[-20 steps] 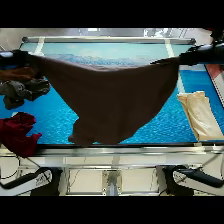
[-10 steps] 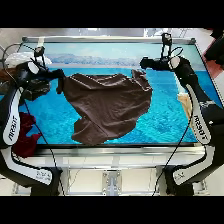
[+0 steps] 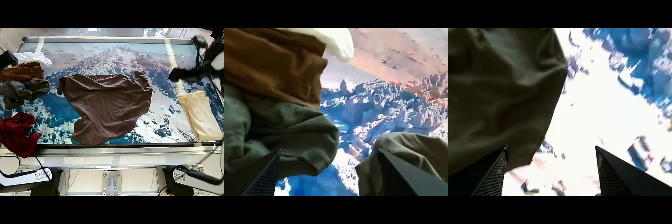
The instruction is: Fold the shirts.
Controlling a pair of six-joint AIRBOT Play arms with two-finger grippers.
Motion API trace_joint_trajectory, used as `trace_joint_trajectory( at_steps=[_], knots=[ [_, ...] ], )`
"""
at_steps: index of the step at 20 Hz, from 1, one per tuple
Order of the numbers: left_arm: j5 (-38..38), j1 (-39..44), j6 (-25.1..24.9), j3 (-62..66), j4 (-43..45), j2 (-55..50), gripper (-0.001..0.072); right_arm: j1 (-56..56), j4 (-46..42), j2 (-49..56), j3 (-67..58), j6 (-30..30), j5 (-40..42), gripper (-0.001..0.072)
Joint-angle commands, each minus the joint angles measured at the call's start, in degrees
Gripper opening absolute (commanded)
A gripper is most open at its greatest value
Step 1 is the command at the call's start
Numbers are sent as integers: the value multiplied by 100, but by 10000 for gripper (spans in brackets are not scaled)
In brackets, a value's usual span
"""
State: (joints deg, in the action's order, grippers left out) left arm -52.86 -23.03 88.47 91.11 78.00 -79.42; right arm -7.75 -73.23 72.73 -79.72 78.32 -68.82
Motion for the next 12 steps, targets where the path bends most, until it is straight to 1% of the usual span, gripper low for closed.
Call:
trace_joint_trajectory(
  at_steps=[1,2,3,4,5,6,7,8,10,12],
  knots=[
    [-525,-302,157,-317,-33,94,702,-63,1928,-1613,3410,-120,1054,595],
    [-498,-271,157,-457,-111,85,702,39,3045,-2098,4583,-122,1563,595],
    [-472,-269,157,-549,-229,52,702,168,4094,-2485,5488,-127,1891,595],
    [-461,-256,155,-575,-361,2,702,369,5088,-2833,6260,-210,2006,595],
    [-444,-254,155,-579,-501,-46,702,632,5705,-3080,6758,-398,2074,593],
    [-413,-251,155,-584,-654,-81,702,997,6035,-3250,7093,-433,2223,581],
    [-387,-251,155,-586,-802,-101,702,1379,6100,-3305,7224,-417,2422,544],
    [-382,-249,155,-586,-944,-111,702,1788,6100,-3283,7237,-356,2691,524],
    [-382,-232,155,-588,-1115,-111,702,2673,6229,-3115,7108,-295,3440,524],
    [-378,-210,155,-588,-1211,-111,702,3344,6255,-2774,6876,-280,3884,524]
  ],
)
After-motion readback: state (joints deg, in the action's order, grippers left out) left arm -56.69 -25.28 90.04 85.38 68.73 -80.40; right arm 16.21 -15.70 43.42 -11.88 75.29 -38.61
